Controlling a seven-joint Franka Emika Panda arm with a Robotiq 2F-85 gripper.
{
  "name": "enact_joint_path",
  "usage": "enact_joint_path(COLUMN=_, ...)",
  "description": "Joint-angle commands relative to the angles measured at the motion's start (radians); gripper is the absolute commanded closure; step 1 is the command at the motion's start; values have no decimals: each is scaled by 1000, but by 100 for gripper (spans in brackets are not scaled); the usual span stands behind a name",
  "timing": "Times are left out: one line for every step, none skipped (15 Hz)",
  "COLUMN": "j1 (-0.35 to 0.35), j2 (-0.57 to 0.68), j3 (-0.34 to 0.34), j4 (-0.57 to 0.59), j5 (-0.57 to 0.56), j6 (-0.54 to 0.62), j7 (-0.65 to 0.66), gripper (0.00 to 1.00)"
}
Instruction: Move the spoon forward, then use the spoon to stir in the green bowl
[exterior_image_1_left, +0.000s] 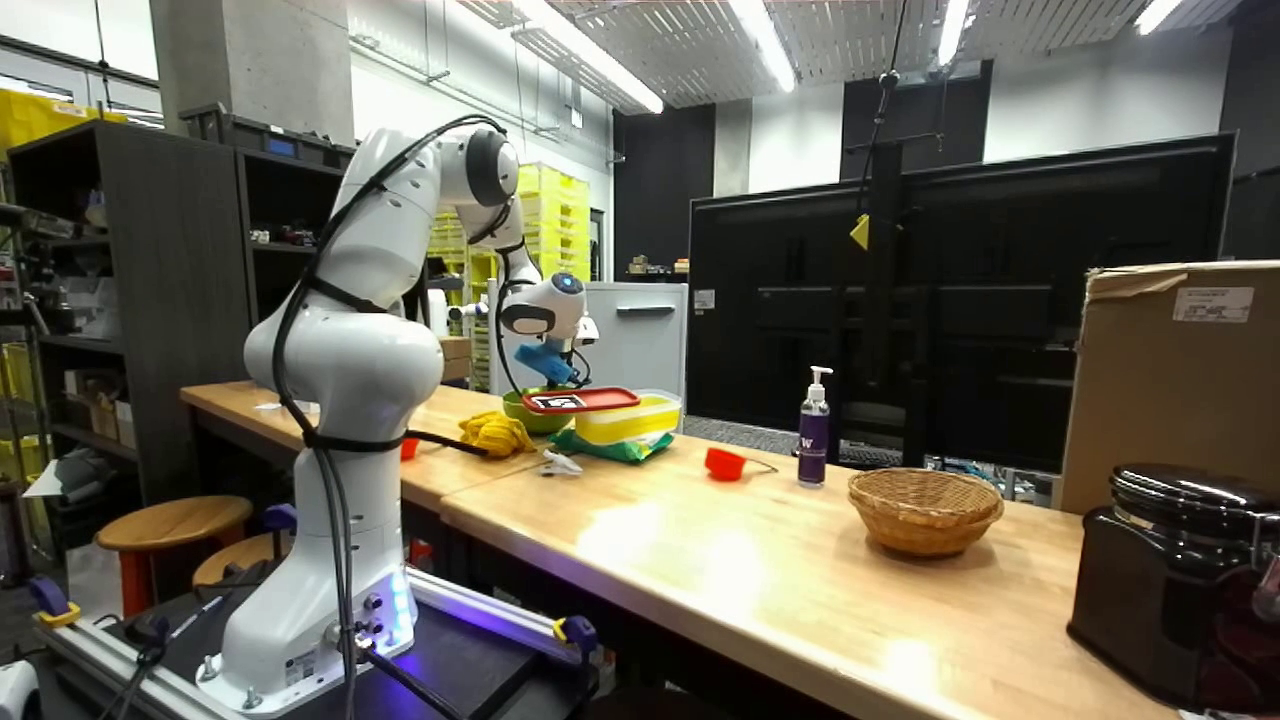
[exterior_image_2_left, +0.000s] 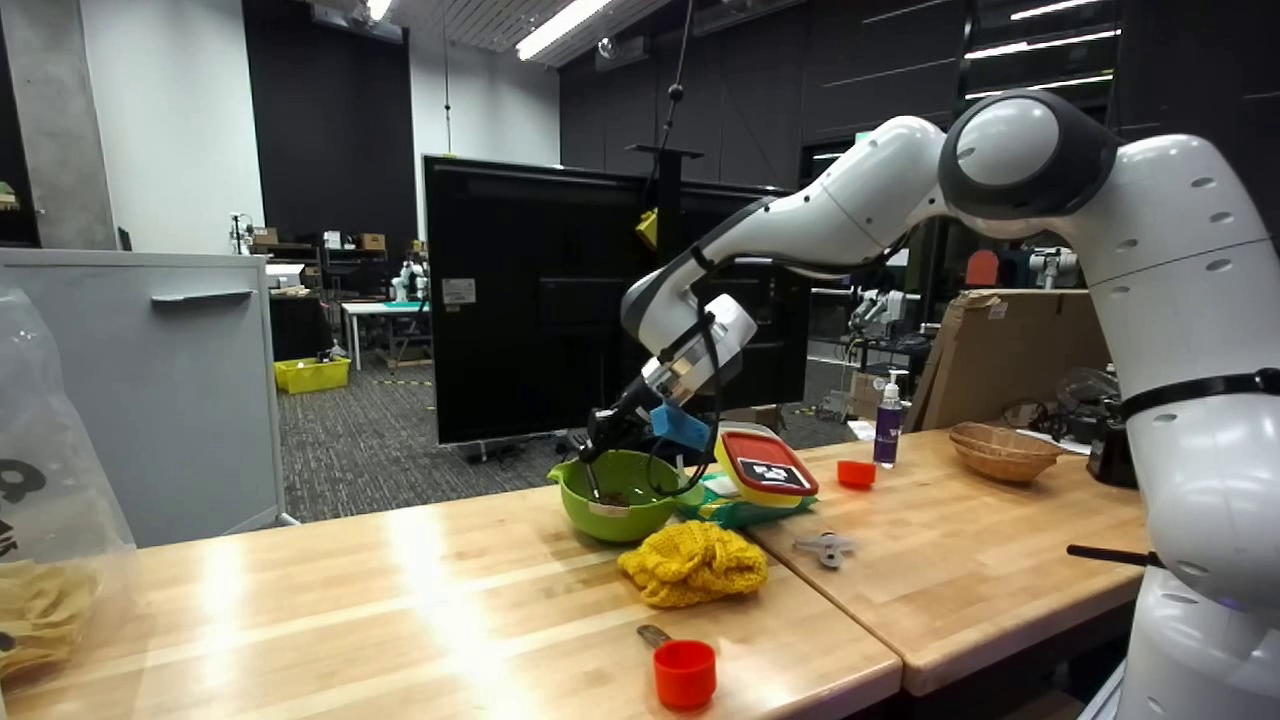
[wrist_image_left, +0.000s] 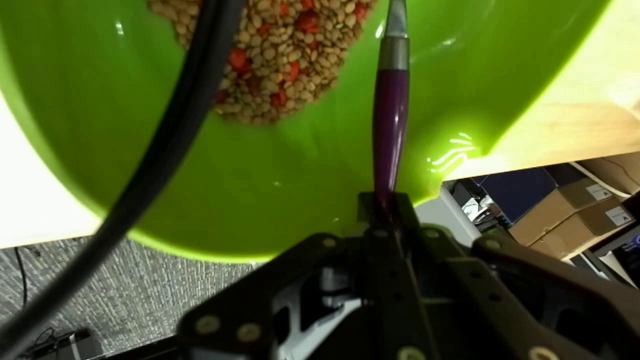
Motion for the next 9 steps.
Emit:
enact_joint_path(j1=3, j2=-39, j3=0, j4=-78, j5=4, j6=14, j7=1, gripper=99)
enact_joint_path(j1=6, j2=-45, j3=-7, j4=-89, j5=-13, j6=10, j7=18, gripper=99)
enact_joint_path(j1=9, j2=-49, j3=-12, j4=-94, j5=-25, j6=7, j7=30, gripper=99)
enact_joint_path(j1=12, j2=-52, j3=-17, j4=-97, j5=-39, j6=3, j7=41, gripper=99)
enact_joint_path(j1=-5, j2=-79, j3=-37, j4=-115, j5=-70, j6=-35, j7=54, gripper=99)
enact_joint_path(j1=-8, j2=-87, j3=-50, j4=-119, j5=-103, j6=-54, j7=75, gripper=99)
enact_joint_path(j1=-8, j2=-92, j3=-65, j4=-122, j5=-139, j6=-78, j7=97, gripper=99)
enact_joint_path(j1=-10, j2=-97, j3=-79, j4=-123, j5=-171, j6=-102, j7=118, gripper=99)
enact_joint_path(j1=-15, j2=-99, j3=-95, j4=-115, j5=-208, j6=-134, j7=138, gripper=99)
